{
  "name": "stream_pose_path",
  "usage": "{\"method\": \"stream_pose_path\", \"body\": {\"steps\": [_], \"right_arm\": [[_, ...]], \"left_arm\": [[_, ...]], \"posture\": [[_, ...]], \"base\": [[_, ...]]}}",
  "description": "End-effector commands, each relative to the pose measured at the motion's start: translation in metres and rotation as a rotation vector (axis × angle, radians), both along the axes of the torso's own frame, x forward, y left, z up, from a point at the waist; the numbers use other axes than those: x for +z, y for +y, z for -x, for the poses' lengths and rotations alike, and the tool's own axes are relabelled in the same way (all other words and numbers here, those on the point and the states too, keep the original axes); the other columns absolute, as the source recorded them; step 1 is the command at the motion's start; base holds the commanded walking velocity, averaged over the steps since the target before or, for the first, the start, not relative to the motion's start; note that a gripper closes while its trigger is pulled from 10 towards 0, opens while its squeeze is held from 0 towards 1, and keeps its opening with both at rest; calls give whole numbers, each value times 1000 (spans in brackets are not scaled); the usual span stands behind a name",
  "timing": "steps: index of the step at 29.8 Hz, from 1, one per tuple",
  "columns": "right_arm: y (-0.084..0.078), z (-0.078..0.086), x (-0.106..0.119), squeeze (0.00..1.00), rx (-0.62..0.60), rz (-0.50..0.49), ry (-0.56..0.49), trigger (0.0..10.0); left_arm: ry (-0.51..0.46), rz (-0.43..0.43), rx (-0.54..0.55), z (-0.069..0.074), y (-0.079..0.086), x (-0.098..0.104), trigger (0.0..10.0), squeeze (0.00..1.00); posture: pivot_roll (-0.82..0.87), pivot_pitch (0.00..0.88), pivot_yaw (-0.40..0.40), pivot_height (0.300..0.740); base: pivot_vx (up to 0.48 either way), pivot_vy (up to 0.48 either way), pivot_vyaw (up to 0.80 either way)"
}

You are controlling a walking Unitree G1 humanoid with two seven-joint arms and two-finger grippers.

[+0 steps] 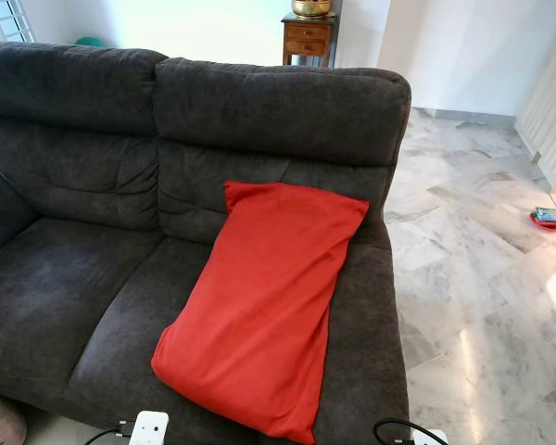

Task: Move the pillow to the sofa from floor

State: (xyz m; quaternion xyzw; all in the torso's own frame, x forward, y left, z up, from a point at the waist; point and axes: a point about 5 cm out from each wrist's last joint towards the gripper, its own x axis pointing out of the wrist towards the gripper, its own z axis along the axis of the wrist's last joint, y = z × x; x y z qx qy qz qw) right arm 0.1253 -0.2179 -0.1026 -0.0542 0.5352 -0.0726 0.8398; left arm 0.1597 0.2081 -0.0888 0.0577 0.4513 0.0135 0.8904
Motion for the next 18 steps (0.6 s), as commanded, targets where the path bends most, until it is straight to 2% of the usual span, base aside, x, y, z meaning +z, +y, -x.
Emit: {"method": "stream_pose_path", "body": {"steps": [1, 9, 18], "right_arm": [[-2, -1, 1, 0, -6, 0, 0, 10000], [-3, -2, 1, 0, -4, -1, -3, 10000], [-2, -2, 1, 0, 0, -6, 2, 10000]], "left_arm": [[19, 5, 6, 4, 0, -2, 10000, 0], [19, 8, 12, 5, 0, -3, 10000, 0], [15, 8, 14, 5, 0, -2, 10000, 0]], "posture": [[74, 0, -35, 740], [76, 0, -36, 740], [80, 0, -35, 740]], "base": [[0, 0, 0], [0, 0, 0], [-247, 0, 0]]}}
